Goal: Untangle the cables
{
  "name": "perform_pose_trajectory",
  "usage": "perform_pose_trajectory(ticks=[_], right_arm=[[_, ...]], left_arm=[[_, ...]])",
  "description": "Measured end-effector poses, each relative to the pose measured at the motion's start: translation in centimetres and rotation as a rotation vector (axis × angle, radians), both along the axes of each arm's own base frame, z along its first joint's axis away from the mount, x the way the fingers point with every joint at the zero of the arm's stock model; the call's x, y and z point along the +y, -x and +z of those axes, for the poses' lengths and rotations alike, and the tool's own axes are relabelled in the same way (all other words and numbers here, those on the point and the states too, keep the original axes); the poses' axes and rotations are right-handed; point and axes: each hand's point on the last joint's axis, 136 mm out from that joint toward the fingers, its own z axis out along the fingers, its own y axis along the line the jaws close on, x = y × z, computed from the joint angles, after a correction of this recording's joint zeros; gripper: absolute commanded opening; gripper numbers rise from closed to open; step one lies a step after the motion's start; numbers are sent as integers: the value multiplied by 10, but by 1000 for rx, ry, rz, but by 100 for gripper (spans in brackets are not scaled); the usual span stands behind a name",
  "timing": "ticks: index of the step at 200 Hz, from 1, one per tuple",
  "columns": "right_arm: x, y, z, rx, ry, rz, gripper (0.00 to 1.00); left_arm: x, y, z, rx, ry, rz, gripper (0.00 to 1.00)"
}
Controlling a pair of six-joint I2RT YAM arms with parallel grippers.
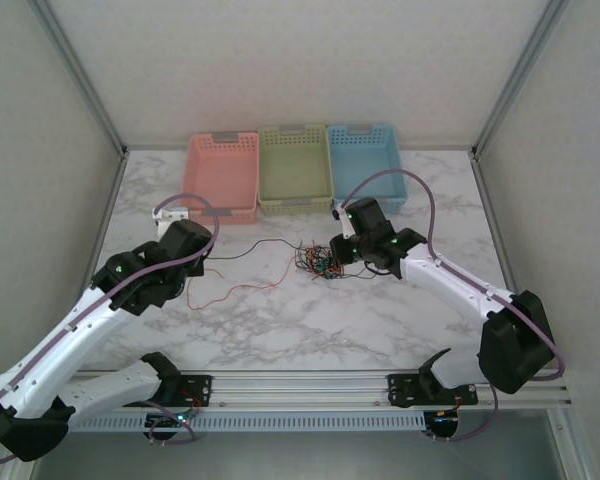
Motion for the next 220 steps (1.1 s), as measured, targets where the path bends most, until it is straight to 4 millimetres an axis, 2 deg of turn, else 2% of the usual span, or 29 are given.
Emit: perform_pose_trajectory(ticks=[58, 121, 220], right_arm=[[-5, 0, 18, -45, -19, -19, 0], [-8, 1, 24, -54, -31, -38, 0], [-44, -14, 46, -91, -66, -167, 0]], left_arm=[[5, 3, 4, -14, 4, 5, 0], [8, 4, 6, -17, -11, 14, 0], [29, 11, 33, -73, -61, 54, 0]])
